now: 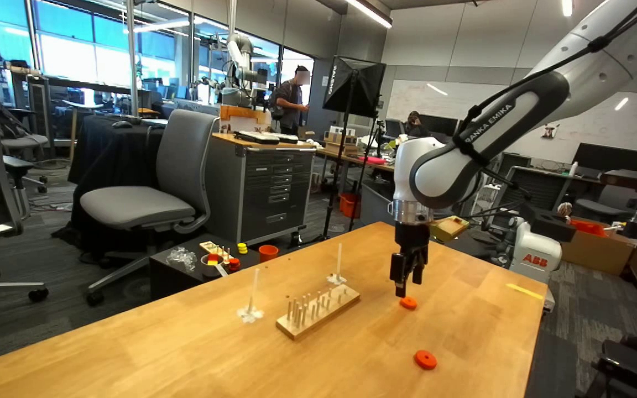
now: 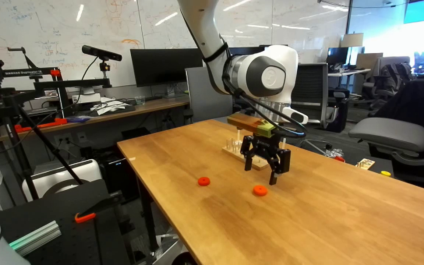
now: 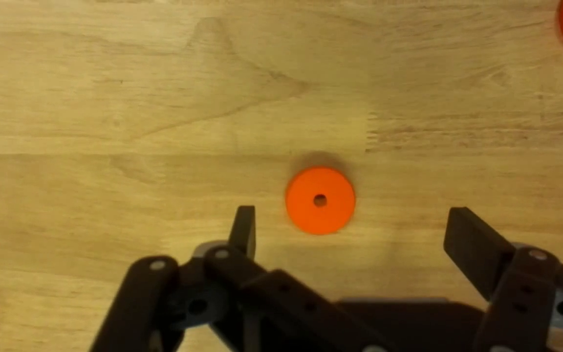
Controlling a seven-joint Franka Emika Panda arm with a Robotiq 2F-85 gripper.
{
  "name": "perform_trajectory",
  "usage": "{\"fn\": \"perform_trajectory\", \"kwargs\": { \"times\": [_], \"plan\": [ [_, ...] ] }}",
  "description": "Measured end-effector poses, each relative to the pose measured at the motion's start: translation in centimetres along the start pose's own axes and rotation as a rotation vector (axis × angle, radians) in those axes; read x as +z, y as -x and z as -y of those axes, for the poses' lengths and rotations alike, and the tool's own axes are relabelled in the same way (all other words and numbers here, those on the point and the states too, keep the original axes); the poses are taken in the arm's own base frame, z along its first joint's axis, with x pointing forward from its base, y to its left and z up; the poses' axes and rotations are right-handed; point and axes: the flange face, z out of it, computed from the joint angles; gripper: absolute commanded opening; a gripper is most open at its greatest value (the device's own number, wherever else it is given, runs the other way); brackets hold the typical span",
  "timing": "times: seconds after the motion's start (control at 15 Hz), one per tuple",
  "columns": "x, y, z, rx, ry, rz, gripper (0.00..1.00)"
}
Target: Pick up the orange ring on the right and place it on the wooden stand
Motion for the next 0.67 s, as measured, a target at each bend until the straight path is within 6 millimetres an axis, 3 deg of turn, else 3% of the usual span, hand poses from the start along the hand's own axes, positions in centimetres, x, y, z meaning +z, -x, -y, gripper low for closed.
{"fn": "perform_trajectory", "kwargs": {
  "times": [0.33,0.67],
  "plan": [
    [2.0,-0.4,-0.1,0.015,-0.002,0.046,1.0],
    [2.4,-0.8,-0.5,0.021,-0.002,0.071,1.0]
  ]
}}
